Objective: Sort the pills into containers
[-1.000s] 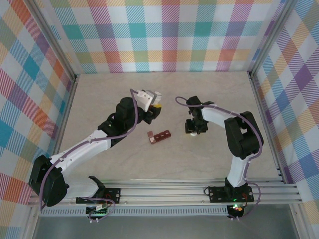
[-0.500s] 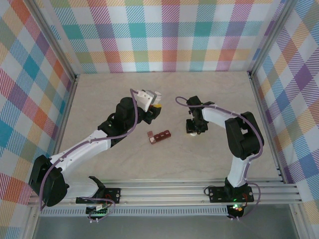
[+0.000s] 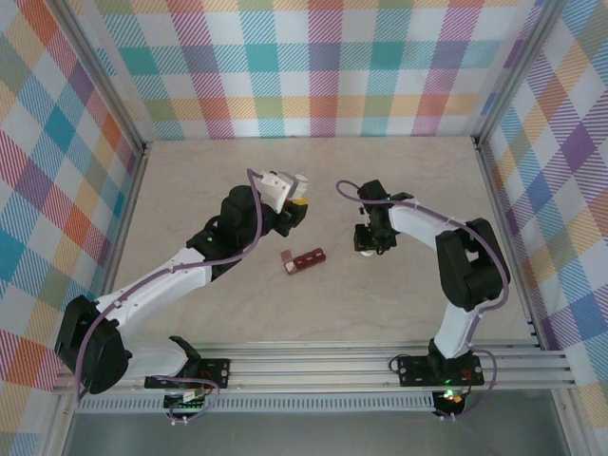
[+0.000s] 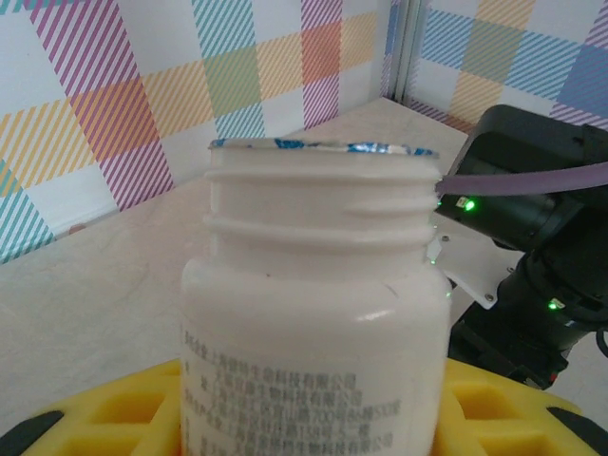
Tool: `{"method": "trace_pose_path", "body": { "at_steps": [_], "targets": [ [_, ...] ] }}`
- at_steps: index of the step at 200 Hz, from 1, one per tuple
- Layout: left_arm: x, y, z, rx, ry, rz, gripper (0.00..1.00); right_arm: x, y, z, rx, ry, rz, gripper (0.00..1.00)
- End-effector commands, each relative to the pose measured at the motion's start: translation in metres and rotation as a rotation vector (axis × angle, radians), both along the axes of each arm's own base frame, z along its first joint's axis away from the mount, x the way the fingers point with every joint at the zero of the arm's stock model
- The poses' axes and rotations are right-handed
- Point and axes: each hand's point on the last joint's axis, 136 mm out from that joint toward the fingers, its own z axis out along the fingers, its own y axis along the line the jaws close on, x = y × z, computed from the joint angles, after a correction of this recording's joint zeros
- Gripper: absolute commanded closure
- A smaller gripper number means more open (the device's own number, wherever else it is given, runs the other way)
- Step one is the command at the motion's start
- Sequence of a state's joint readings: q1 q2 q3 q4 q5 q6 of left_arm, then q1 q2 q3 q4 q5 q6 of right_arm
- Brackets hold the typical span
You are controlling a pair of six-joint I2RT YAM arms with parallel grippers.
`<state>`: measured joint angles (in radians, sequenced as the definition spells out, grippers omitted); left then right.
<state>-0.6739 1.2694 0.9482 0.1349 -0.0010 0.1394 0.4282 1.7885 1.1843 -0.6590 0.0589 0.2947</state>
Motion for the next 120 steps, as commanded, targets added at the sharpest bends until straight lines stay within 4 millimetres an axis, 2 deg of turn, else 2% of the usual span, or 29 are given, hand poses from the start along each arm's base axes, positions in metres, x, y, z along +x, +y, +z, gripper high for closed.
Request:
{"method": "trace_pose_path", "body": {
  "at_steps": [1,35,120],
  "targets": [
    [-0.002,-0.009,0.001,-0.054,-0.004,-0.011,1.0,0.001,0.006,0.024,0.053,-0.016,-0.009,0.61],
    [0.0,-0.01,-0.008,-0.067,-0.003,-0.01,1.0,0.007,0.011,0.048,0.084,-0.039,-0.014,0.6],
    [0.001,-0.021,-0.034,-0.079,-0.008,-0.049,1.0,0.022,0.013,0.129,0.153,-0.12,-0.005,0.6]
  ]
}}
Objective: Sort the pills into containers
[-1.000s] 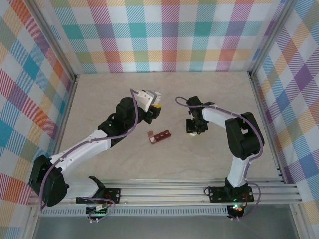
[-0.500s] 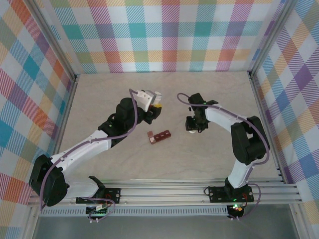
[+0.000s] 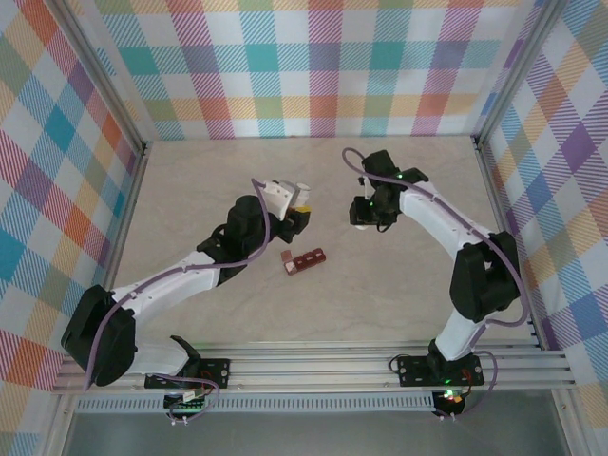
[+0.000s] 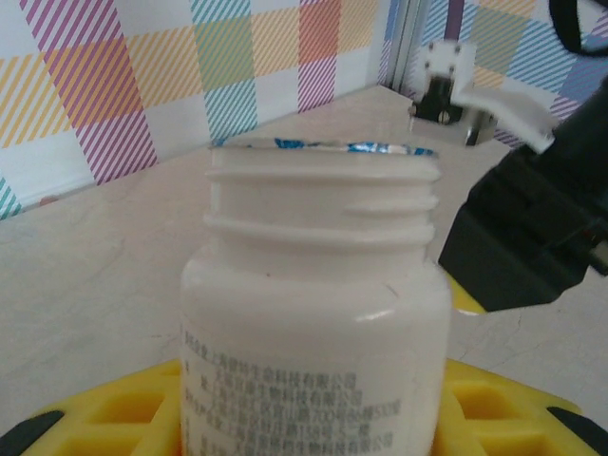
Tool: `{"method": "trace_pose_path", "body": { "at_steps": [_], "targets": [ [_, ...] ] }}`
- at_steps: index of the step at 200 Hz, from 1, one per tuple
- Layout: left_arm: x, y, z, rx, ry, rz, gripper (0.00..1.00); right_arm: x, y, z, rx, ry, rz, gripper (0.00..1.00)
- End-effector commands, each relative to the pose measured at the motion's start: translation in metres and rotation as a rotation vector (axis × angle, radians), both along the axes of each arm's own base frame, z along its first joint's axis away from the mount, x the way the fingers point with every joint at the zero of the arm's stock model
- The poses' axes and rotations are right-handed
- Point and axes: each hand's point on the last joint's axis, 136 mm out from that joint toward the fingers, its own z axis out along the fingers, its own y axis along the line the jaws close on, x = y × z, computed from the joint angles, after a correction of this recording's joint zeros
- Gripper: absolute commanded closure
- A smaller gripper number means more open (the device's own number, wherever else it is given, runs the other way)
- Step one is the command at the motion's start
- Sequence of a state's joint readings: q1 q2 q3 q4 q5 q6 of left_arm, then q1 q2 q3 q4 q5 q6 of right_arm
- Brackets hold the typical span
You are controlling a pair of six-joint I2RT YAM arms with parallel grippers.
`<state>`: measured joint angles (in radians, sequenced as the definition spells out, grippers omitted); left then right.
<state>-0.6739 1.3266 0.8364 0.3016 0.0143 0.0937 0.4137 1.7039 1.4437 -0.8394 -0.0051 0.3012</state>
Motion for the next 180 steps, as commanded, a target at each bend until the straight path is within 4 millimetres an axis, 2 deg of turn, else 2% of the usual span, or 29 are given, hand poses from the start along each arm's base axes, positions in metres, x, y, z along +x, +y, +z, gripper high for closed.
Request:
{"method": "trace_pose_path", "body": {
  "at_steps": [1,76,135,180],
  "targets": [
    [-0.003,-0.014,0.004,-0.044,-0.04,-0.045,1.0,-0.005,-0.005,0.029,0.03,0.002,-0.002,0.59],
    [-0.001,-0.044,-0.027,-0.051,-0.033,-0.156,1.0,-0.005,-0.005,0.087,0.149,-0.008,0.039,0.58],
    [-0.01,-0.072,-0.05,-0.041,-0.02,-0.291,1.0,-0.01,0.009,0.108,0.218,0.039,0.118,0.58],
    [-0.013,-0.084,-0.065,-0.034,-0.01,-0.364,1.0,-0.021,0.023,0.11,0.29,0.11,0.193,0.57]
  ]
}}
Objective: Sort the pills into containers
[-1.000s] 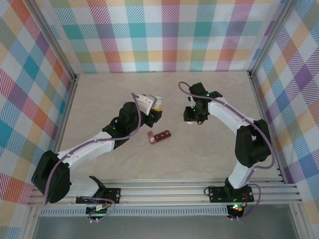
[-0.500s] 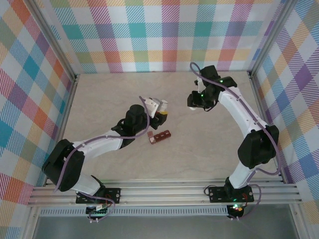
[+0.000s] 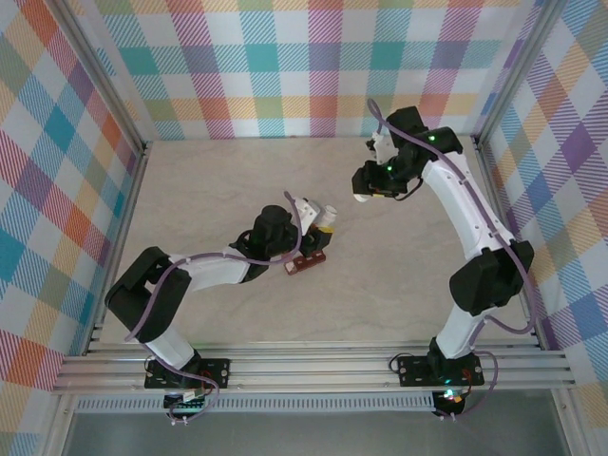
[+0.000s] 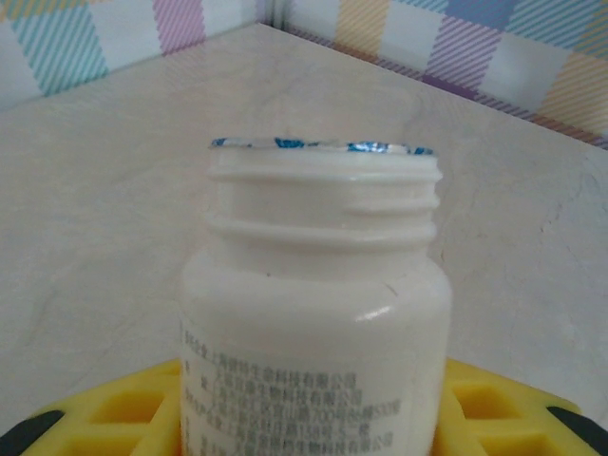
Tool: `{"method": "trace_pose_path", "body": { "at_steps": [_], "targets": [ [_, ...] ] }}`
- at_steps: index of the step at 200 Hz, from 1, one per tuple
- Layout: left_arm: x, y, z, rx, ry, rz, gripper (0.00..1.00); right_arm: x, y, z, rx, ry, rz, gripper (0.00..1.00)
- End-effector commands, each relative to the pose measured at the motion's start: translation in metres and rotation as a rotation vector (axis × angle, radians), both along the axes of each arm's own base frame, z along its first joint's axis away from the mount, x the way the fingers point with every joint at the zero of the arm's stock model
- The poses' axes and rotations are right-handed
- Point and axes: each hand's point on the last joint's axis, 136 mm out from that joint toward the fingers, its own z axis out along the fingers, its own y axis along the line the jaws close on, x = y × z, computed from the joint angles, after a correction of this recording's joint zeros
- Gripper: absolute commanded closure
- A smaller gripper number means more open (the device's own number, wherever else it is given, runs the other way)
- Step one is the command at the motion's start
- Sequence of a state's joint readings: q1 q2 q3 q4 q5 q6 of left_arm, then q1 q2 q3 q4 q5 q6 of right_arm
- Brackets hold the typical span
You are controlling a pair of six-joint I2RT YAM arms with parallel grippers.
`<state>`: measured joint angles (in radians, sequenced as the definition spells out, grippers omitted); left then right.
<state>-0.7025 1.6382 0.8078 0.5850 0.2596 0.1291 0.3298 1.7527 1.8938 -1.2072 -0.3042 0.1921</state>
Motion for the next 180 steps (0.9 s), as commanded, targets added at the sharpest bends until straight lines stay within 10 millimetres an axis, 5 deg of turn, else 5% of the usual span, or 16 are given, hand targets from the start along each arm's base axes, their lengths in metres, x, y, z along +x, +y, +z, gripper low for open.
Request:
{"method": "trace_pose_path", "body": {
  "at_steps": [1,180],
  "targets": [
    [-0.007,-0.019,0.017,-0.049,-0.068,-0.091,1.0,-0.015,0.008,-0.002,0.048,0.079,0.072,0.57],
    [-0.018,-0.032,0.022,-0.074,-0.071,-0.169,1.0,-0.027,0.039,-0.042,0.144,0.253,0.214,0.58]
  ]
}}
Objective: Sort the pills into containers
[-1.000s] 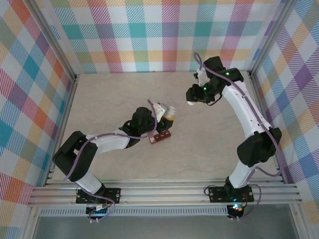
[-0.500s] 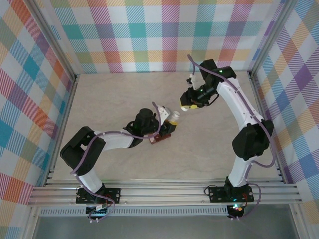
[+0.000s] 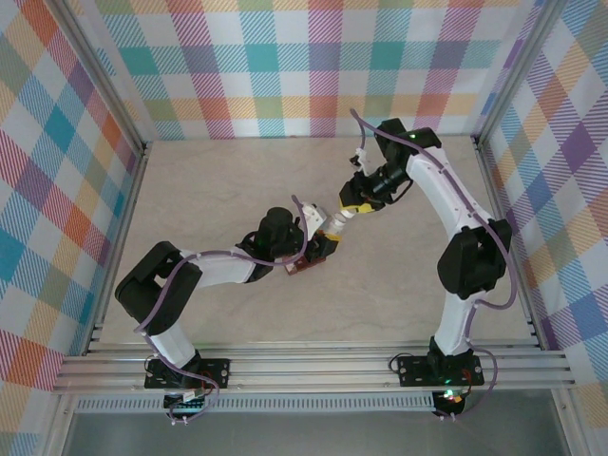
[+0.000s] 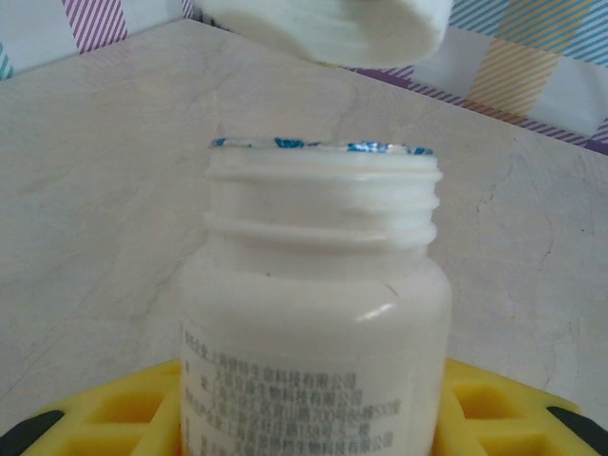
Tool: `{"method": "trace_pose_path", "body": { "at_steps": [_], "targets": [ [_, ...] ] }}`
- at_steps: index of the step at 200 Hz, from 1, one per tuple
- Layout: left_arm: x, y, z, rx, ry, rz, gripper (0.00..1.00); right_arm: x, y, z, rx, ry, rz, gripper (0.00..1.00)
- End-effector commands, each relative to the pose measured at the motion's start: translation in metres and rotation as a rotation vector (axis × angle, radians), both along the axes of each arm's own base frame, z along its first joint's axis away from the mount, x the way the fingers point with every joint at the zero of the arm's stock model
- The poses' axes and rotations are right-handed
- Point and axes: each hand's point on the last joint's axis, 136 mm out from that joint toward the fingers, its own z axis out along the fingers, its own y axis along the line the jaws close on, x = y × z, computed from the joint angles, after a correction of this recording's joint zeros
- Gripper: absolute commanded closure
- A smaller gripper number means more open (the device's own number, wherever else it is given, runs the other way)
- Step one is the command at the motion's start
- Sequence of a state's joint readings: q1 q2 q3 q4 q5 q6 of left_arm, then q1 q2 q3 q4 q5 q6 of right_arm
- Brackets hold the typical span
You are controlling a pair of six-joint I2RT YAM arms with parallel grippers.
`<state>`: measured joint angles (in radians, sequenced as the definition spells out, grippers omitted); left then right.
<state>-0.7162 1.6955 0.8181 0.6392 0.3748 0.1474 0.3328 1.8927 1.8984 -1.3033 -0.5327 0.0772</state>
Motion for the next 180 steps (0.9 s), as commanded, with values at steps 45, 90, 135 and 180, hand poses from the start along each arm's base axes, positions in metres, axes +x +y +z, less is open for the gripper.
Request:
{"method": "trace_pose_path", "body": {
  "at_steps": [45,90,135,180],
  "targets": [
    [-0.004,-0.011,0.034,-0.055,-0.082,-0.039,1.0,-0.014,0.015,-0.015,0.012,0.055,0.078,0.59],
    [-0.005,-0.01,0.038,-0.057,-0.092,-0.04,1.0,-0.021,0.012,-0.022,-0.008,0.075,0.103,0.59],
    [-0.005,-0.007,0.043,-0.059,-0.107,-0.032,1.0,-0.025,0.008,-0.026,-0.028,0.077,0.123,0.59],
    [-0.006,-0.005,0.045,-0.053,-0.118,-0.024,1.0,-0.024,0.004,-0.025,-0.033,0.065,0.117,0.59]
  ]
}}
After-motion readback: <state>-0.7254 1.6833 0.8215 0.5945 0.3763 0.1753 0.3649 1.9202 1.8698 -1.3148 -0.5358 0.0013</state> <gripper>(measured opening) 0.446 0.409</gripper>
